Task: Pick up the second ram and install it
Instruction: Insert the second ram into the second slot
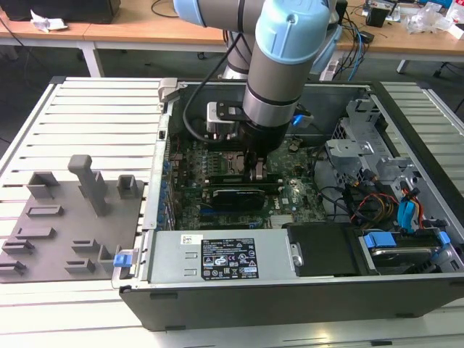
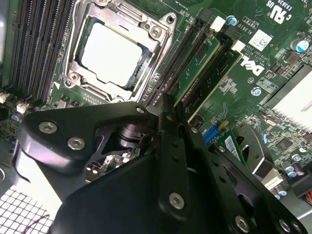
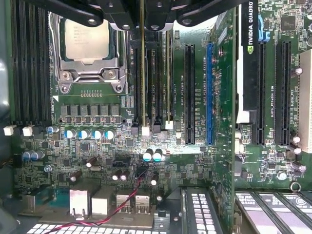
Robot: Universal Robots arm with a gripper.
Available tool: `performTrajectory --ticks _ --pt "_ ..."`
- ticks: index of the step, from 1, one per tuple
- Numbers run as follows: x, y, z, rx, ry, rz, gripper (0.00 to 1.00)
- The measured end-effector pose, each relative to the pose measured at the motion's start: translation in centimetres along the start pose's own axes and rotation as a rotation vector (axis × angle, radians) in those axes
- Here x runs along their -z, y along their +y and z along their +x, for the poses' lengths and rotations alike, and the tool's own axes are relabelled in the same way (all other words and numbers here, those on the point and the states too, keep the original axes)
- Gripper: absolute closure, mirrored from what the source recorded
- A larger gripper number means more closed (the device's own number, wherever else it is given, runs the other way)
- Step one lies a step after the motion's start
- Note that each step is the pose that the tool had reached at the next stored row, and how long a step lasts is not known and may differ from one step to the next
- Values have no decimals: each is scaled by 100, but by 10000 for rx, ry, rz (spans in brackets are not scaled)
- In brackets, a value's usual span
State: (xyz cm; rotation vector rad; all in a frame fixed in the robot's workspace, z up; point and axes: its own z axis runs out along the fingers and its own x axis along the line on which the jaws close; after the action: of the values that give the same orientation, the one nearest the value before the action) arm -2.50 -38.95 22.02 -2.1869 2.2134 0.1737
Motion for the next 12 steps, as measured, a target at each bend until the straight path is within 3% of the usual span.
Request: performTrajectory --ticks 5,8,10,12 --pt "-9 1 1 -2 -3 -3 85" --pt "-9 0 1 -1 0 -1 73" --pt "-6 0 1 -1 2 -1 73" --pt "45 3 -4 -2 0 0 73"
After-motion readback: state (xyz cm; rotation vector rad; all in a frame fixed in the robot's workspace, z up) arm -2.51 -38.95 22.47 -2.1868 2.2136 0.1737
